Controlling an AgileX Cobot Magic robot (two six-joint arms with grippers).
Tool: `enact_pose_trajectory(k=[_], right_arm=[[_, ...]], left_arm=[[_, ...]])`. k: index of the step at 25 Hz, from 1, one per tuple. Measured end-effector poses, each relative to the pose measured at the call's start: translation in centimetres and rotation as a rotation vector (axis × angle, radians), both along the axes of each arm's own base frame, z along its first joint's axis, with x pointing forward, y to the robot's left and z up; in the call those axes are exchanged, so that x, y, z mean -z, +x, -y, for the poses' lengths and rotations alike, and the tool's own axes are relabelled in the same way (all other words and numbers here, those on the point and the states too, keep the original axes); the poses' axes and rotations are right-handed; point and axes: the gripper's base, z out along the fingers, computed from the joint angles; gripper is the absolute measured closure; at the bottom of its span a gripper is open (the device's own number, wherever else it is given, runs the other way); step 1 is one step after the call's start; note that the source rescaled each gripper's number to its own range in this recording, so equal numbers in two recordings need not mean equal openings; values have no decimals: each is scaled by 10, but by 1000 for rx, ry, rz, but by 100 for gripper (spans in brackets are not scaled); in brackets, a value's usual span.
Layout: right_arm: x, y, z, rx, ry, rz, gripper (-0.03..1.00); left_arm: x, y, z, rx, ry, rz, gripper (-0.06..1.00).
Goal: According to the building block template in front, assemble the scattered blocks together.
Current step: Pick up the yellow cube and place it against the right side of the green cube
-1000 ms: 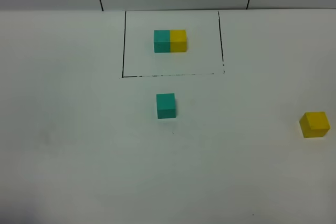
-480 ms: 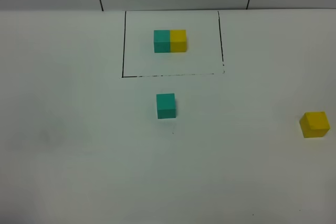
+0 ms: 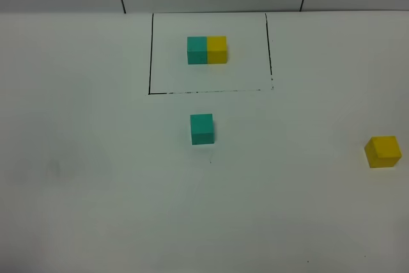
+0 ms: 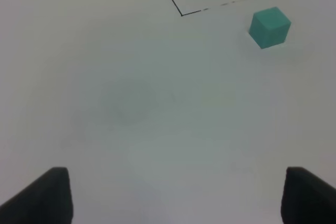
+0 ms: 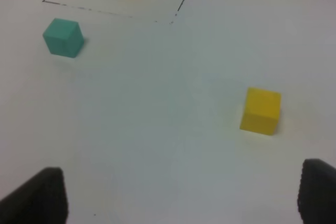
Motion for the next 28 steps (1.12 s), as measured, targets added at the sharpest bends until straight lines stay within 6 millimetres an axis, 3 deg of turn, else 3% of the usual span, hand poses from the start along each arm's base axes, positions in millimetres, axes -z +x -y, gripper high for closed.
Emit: enact_pose_trajectory(k=[7,28], right_arm=[[0,0,0,0,0,0,19],[0,0,0,-2,2,0,19]], left_arm=[[0,2,1,-138,-1,0,-2],[0,2,-1,-191,-42,-10,-1]])
